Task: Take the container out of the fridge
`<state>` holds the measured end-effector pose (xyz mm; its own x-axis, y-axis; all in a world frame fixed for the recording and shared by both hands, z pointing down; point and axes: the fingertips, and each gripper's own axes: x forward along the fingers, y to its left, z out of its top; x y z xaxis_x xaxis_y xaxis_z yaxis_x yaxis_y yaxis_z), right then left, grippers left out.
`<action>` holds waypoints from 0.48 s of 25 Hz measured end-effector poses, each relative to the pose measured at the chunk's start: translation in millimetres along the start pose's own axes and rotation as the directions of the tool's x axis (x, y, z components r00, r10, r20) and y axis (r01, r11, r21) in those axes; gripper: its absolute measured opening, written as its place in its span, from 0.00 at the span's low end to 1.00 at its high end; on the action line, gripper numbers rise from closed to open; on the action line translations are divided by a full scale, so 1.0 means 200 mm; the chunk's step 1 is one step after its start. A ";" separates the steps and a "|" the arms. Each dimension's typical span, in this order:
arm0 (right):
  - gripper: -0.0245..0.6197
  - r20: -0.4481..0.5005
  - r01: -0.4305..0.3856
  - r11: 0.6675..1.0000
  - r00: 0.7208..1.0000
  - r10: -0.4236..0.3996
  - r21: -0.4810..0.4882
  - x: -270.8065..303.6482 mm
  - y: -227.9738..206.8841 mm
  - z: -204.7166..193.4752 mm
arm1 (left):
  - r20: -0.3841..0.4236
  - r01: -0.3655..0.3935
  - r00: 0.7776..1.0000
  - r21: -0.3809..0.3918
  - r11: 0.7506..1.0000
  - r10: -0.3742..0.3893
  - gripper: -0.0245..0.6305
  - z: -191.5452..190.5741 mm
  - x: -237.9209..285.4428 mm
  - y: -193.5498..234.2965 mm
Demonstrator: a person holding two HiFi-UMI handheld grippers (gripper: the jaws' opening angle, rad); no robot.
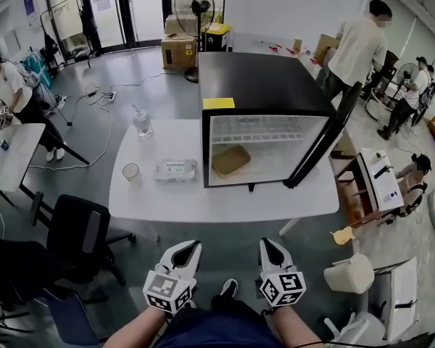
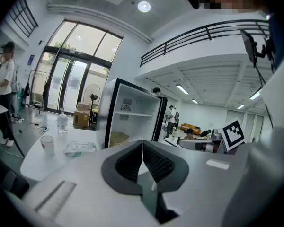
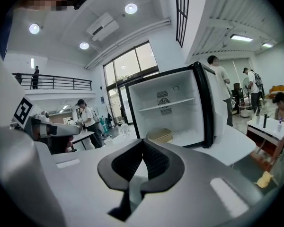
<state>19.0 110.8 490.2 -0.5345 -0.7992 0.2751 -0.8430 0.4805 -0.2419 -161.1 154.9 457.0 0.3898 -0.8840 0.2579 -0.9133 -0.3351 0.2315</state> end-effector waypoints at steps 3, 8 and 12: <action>0.05 0.000 -0.032 0.999 0.999 0.032 0.021 0.08 -0.07 0.03 | -0.002 -0.038 0.999 0.008 0.999 0.038 0.04 0.03 0.08 0.01; 0.05 -0.014 -0.083 0.996 0.996 0.084 0.042 0.20 -0.17 0.06 | 0.000 -0.093 0.996 0.007 0.996 0.093 0.04 0.06 0.18 0.01; 0.05 -0.029 -0.110 0.993 0.993 0.112 0.048 0.26 -0.24 0.08 | -0.003 -0.121 0.993 -0.010 0.993 0.121 0.04 0.05 0.24 -0.01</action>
<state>32.0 40.0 501.6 -0.6269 -0.7297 0.2730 -0.7749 0.5477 -0.3155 -142.5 110.2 459.0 0.2765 -0.9171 0.2872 -0.9525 -0.2219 0.2083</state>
